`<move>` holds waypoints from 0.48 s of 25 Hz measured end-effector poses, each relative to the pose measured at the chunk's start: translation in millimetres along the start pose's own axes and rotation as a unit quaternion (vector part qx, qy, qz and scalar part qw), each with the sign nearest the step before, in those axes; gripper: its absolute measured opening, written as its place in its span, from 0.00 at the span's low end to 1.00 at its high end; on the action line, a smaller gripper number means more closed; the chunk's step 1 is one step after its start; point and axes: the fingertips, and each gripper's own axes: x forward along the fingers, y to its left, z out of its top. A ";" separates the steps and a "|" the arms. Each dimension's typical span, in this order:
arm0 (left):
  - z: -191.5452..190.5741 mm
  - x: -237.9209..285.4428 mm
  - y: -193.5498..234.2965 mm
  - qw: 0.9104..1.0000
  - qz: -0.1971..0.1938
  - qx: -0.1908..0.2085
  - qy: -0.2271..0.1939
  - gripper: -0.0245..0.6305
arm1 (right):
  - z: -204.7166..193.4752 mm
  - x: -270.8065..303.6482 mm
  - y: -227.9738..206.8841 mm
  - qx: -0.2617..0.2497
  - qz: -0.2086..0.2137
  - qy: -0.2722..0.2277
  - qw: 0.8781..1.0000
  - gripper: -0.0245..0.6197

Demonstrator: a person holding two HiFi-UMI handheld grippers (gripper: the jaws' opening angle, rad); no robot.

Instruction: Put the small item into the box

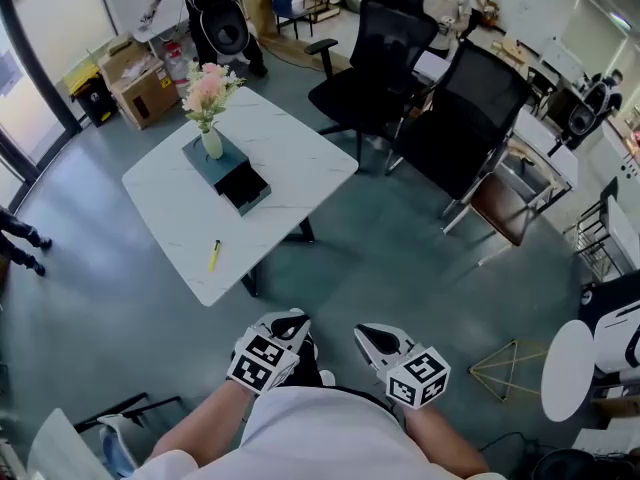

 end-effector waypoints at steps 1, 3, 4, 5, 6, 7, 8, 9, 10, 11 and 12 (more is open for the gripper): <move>9.8 9.2 6.8 1.000 -0.006 0.006 -0.002 0.06 | 5.6 4.4 -9.7 0.000 -0.006 0.001 1.000 0.06; 33.3 27.0 22.6 1.000 -0.015 0.016 -0.010 0.06 | 19.6 13.5 -30.5 0.000 -0.017 0.003 1.000 0.06; 46.0 34.2 32.6 1.000 -0.016 0.018 -0.016 0.06 | 27.6 19.8 -40.4 -0.001 -0.020 0.006 1.000 0.06; 58.2 39.8 43.8 0.999 -0.016 0.019 -0.022 0.06 | 36.1 27.7 -49.0 -0.002 -0.021 0.008 1.000 0.06; 68.8 43.9 56.0 0.999 -0.015 0.019 -0.028 0.06 | 45.3 37.2 -56.3 -0.004 -0.022 0.010 1.000 0.06; 77.9 47.3 69.4 0.999 -0.014 0.019 -0.032 0.06 | 55.4 48.4 -62.8 -0.006 -0.021 0.011 1.000 0.06; 86.1 50.8 83.9 0.999 -0.013 0.019 -0.035 0.06 | 66.5 61.1 -68.9 -0.009 -0.020 0.010 1.000 0.06; 93.5 54.2 99.0 0.999 -0.011 0.019 -0.038 0.06 | 78.2 74.7 -74.4 -0.013 -0.018 0.008 1.000 0.06; 99.9 57.1 114.0 0.999 -0.009 0.018 -0.039 0.06 | 90.0 88.7 -79.1 -0.018 -0.016 0.007 1.000 0.06; 106.2 59.3 128.4 0.999 -0.007 0.017 -0.041 0.06 | 101.2 102.3 -83.3 -0.022 -0.013 0.006 1.000 0.06; 112.6 60.6 142.1 0.999 -0.005 0.016 -0.043 0.06 | 111.1 115.3 -87.3 -0.025 -0.009 0.006 1.000 0.06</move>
